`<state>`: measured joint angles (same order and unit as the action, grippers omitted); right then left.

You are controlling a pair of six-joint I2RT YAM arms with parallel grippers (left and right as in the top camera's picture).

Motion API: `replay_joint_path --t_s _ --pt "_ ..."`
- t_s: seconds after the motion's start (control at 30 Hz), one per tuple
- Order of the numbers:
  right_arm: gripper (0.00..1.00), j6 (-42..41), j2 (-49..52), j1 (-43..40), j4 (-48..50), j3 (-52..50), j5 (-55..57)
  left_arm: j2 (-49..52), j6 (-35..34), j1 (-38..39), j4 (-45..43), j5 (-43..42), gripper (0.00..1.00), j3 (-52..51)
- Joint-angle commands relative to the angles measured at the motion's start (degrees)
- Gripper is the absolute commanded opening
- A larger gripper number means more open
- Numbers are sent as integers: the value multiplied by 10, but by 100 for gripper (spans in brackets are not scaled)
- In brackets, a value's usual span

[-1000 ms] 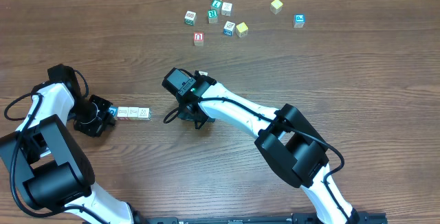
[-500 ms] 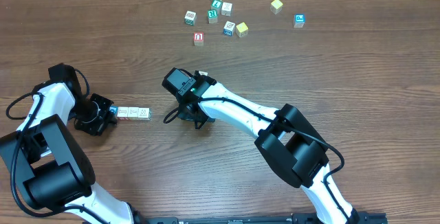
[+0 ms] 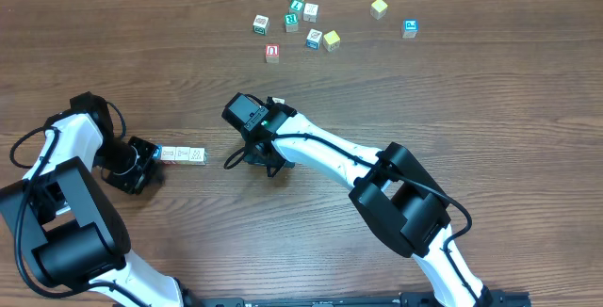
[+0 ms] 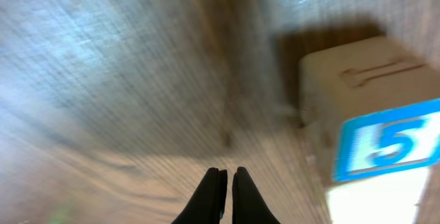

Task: Form a horizontal line

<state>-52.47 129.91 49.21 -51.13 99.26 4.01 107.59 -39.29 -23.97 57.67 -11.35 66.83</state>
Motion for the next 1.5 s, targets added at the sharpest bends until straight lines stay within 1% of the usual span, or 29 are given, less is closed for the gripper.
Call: replay_joint_path --t_s 0.0,0.1,0.17,0.23,0.27,0.3,0.37,0.5,0.67,0.87,1.03,1.17,1.23,1.47 --pt "12 2 12 -4 -1 -10 24 -48 38 1 19 33 5 5" --pt "12 3 12 -4 0 -10 24 -94 39 -3 6 64 4 15" --pt "12 2 12 -4 0 -11 24 -127 40 -5 -25 78 4 35" --pt "12 2 12 -4 1 -11 24 -150 40 -4 -90 72 4 50" --pt "12 2 12 -4 2 -10 24 -154 40 -3 -111 68 4 51" --pt "12 2 12 -4 2 -10 24 -156 40 1 -152 58 4 51" --pt "12 2 12 -4 2 -11 24 -150 40 11 -188 54 4 51" --pt "12 2 12 -4 2 -10 24 -110 40 45 -219 54 4 50" --pt "12 2 12 -4 2 -10 24 -35 43 80 -235 54 4 50" --pt "12 3 12 -4 2 -11 24 43 44 84 -228 54 4 50" --pt "12 2 12 -4 2 -10 24 52 44 82 -217 59 4 51" --pt "12 2 12 -4 2 -10 24 52 44 82 -191 62 4 51" --pt "12 2 12 -4 2 -11 24 52 44 82 -184 76 4 51" --pt "12 2 12 -4 1 -11 24 52 44 77 -189 87 4 51"
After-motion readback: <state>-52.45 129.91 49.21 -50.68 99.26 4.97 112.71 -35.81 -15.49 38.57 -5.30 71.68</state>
